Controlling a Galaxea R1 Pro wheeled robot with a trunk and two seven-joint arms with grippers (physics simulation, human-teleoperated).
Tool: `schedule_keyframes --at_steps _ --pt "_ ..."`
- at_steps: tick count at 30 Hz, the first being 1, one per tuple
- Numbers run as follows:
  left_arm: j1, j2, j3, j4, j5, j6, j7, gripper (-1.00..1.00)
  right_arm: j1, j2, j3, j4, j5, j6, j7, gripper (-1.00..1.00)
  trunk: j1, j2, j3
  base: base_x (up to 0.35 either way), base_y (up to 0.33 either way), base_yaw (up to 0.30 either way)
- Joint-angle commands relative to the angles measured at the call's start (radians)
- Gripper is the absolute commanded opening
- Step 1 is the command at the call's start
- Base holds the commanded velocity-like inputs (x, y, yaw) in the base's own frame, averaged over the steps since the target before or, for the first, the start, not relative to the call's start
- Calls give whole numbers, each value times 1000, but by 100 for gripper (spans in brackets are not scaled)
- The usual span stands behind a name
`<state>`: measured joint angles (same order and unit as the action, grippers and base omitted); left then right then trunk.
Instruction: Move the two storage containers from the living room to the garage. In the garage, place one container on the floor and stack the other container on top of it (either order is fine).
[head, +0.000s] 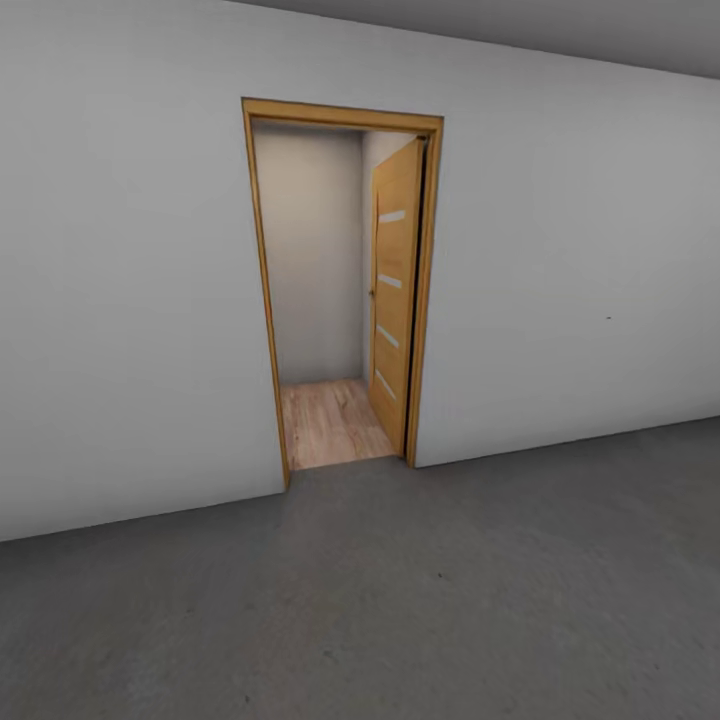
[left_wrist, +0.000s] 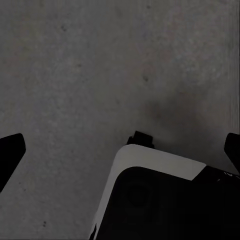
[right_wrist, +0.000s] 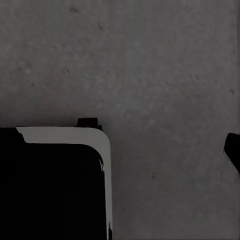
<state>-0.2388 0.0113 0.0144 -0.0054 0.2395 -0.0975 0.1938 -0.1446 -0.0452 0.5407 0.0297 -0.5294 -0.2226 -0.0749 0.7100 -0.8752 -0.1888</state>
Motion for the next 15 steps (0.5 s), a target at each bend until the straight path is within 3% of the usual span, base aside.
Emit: schedule_keyframes --at_steps 1,15 --pt "-1 0 1 1 4 -4 1 100 -1 1 8 3 -7 -4 0 100 1 -1 -1 316 -148 0" --pt "-1 1 1 1 5 -4 1 100 -1 1 8 3 -8 -1 0 100 1 -1 -1 307 -176 0"
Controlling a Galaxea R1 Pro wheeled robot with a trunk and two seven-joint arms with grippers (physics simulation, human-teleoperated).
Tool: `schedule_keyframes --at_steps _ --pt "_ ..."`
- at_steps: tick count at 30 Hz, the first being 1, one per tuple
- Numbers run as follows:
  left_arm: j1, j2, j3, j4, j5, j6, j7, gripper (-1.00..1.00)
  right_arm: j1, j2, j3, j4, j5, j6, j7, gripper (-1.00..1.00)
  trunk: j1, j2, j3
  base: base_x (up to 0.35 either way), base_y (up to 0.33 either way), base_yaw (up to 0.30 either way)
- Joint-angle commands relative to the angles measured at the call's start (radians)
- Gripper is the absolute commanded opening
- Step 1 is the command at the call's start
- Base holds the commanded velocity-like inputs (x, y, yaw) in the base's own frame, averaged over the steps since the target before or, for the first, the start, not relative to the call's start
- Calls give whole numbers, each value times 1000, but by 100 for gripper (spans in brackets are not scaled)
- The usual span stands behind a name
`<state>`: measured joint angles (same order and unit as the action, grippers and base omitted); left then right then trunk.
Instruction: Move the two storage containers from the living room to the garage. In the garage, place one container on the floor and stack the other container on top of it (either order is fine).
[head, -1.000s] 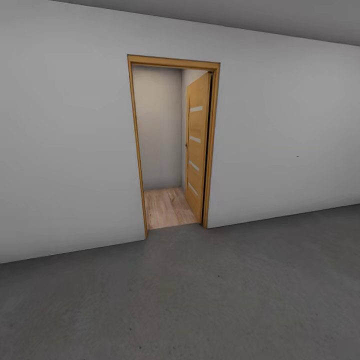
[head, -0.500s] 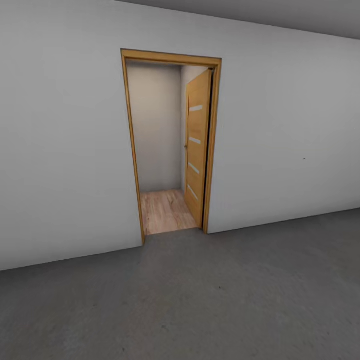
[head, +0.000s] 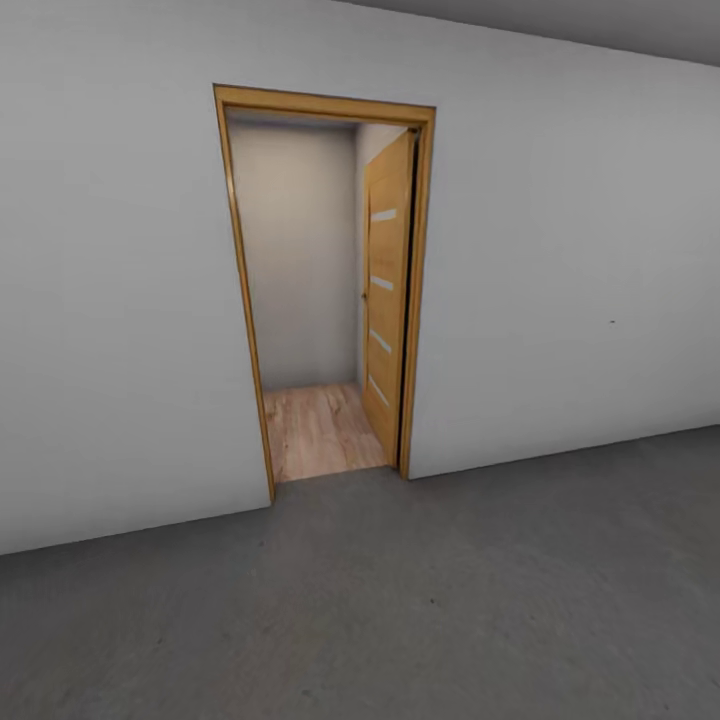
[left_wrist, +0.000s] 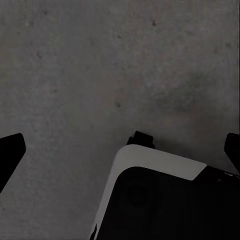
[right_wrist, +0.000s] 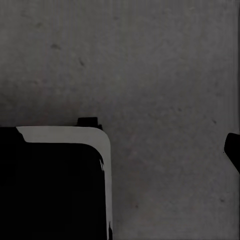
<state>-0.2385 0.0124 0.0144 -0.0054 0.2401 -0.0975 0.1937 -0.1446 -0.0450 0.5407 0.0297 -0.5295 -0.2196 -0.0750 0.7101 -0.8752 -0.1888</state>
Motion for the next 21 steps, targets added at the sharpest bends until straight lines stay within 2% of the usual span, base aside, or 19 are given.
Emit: schedule_keyframes --at_steps 1,13,21 --pt "-1 0 1 1 5 -4 1 100 -1 1 8 2 -7 -4 0 100 1 -1 -1 305 -155 0" --pt "-1 0 1 1 5 -4 1 100 -1 1 8 2 -7 -1 0 100 1 -1 -1 308 -127 9" --pt "-1 0 1 1 5 -4 1 100 -1 0 8 2 -7 -1 0 100 1 -1 -1 313 -95 226"
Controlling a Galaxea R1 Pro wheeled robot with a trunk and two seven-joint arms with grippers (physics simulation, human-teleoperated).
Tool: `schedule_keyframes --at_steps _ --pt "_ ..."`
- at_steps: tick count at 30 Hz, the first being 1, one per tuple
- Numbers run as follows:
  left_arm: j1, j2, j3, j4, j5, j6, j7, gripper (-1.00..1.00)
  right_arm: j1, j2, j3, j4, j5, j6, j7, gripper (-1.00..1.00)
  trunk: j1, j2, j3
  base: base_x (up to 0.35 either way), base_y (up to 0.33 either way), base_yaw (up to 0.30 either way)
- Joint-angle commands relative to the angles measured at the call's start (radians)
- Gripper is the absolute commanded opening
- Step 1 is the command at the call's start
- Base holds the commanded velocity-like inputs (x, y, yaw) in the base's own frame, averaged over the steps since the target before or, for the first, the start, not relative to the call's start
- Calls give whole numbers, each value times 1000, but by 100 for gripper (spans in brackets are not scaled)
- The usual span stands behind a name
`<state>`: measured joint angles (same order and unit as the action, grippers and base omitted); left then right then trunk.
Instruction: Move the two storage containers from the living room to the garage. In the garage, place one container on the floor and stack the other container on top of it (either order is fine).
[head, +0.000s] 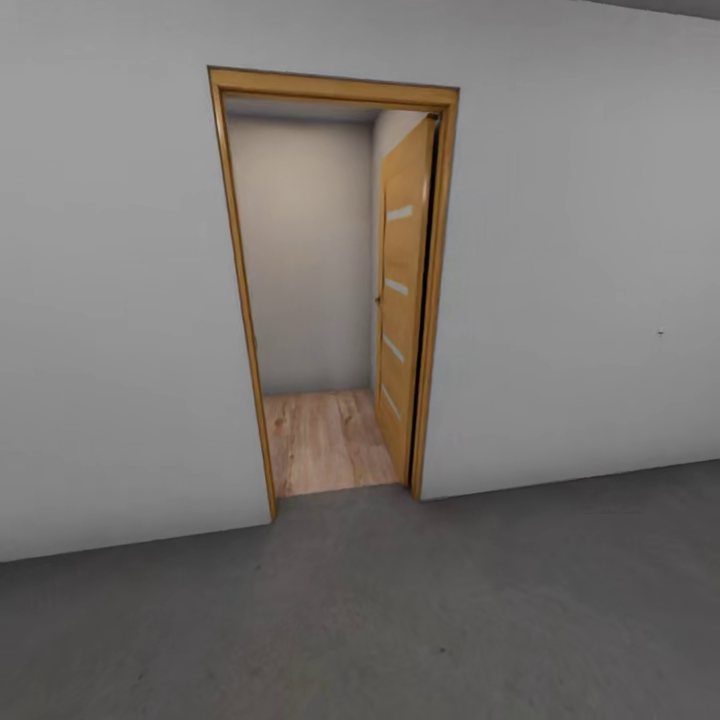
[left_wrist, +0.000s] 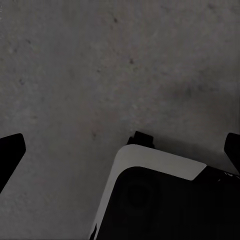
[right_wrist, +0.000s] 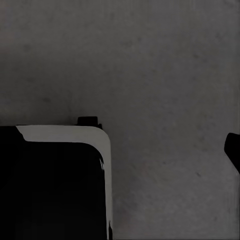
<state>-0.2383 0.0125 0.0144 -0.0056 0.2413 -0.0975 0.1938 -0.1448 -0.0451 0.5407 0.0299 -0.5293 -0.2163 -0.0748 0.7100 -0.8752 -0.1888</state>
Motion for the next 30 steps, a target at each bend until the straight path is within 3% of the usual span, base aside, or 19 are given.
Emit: schedule_keyframes --at_steps 1,14,30 --pt "-1 0 1 1 4 -4 1 100 -1 1 8 2 -8 -5 0 100 1 -1 -1 315 -35 264" --pt "-1 0 2 1 7 -2 1 100 -1 0 10 2 -7 -5 0 100 1 -1 -6 321 -6 250" --pt "-1 -1 3 2 7 1 1 100 -1 1 10 2 -1 -6 0 100 1 -1 -6 323 0 10"
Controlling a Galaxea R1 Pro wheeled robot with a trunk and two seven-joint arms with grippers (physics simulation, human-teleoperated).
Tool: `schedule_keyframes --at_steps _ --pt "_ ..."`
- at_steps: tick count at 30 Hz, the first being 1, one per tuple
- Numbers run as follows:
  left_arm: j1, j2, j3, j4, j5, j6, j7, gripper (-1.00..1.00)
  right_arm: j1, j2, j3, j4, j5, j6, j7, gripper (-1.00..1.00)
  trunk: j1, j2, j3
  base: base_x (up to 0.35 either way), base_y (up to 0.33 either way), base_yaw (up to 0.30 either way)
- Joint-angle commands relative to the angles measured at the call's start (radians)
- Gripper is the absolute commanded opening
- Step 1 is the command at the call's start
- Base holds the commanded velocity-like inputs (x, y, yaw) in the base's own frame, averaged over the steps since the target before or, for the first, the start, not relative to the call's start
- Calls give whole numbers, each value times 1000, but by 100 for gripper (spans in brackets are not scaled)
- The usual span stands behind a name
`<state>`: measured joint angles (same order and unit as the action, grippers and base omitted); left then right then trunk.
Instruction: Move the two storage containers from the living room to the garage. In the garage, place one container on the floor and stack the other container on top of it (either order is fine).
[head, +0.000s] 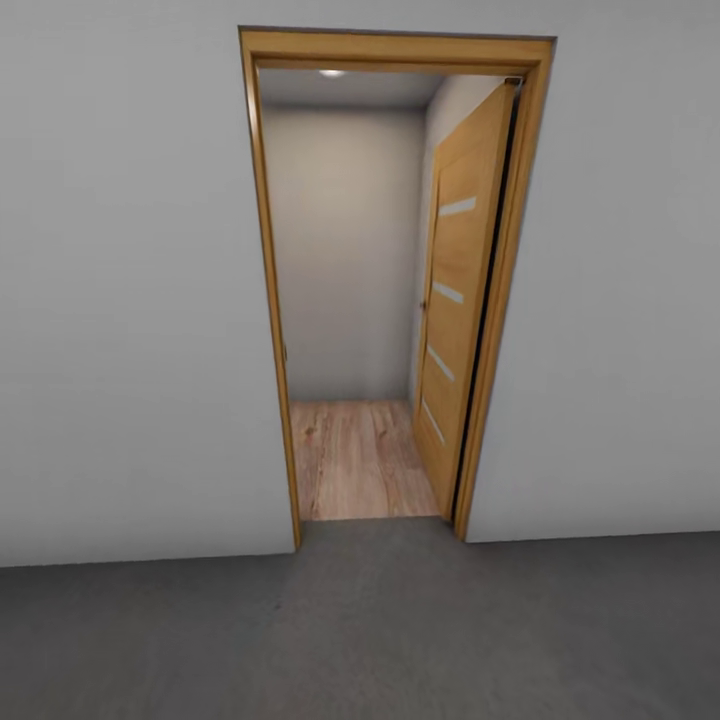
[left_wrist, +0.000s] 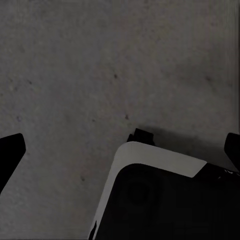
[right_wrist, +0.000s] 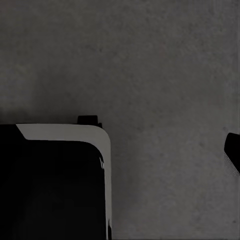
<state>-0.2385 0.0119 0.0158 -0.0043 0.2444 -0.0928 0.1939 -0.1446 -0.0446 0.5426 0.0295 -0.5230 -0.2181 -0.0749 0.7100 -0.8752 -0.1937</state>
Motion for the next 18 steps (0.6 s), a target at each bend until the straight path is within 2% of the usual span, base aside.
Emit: schedule_keyframes --at_steps 1,8,18 --pt "-1 0 1 1 4 -2 1 100 -1 0 8 3 -8 -5 0 100 1 -1 -1 323 0 0" --pt "-1 -1 1 0 2 36 0 100 -1 -2 8 3 -12 0 -1 100 1 -1 -1 323 0 0" --pt "-1 -3 1 0 1 38 0 100 -1 0 14 3 -6 0 -3 100 1 -1 -1 323 -45 0"
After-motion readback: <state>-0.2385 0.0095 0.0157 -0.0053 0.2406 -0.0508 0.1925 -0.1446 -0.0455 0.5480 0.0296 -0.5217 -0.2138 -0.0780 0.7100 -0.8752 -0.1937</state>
